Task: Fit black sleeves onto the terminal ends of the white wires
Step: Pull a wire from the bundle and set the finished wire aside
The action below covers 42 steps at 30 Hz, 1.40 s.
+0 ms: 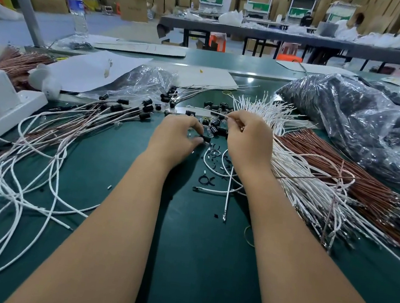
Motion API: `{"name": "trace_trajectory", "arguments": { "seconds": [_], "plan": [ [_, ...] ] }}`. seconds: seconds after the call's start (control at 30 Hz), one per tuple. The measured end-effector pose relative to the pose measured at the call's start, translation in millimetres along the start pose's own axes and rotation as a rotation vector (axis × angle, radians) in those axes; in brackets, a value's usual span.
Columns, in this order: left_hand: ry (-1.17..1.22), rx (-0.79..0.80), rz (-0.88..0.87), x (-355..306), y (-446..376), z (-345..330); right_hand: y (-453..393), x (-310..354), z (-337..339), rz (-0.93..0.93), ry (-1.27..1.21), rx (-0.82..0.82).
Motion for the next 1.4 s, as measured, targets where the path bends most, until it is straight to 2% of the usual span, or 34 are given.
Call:
{"name": "trace_trajectory", "arguments": {
  "seconds": [0.27,0.4,0.67,0.8,0.97,1.13,1.4],
  "plan": [
    [0.171,0.057,-0.039,-6,3,0,-2,-9,-2,-0.121,-0.153,0.017],
    [0.128,0.153,-0.063,-9,2,-7,0,-6,-2,-0.114,-0.136,0.022],
    [0.136,0.124,-0.067,-12,3,-5,2,-3,-4,-0.098,-0.093,0.033],
    [0.144,0.052,-0.031,-9,1,-2,1,-3,-3,-0.117,-0.102,0.043],
    [0.339,-0.143,0.154,6,-1,12,3,-1,-2,-0.093,-0.083,0.039],
    [0.717,-0.113,0.293,10,2,6,4,-3,1,-0.073,-0.049,-0.005],
    [0.86,-0.048,0.272,5,3,2,3,-2,-1,-0.028,0.009,-0.023]
  ]
}}
Point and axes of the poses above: each hand's wrist, its own y-axis away from the middle knuckle, its own z-axis out of the back of the hand, x = y × z, the point moved 6 cm from there along -y, towards the middle knuckle, and after that the axes turned 8 degrees about -y, right-handed, at the moved point
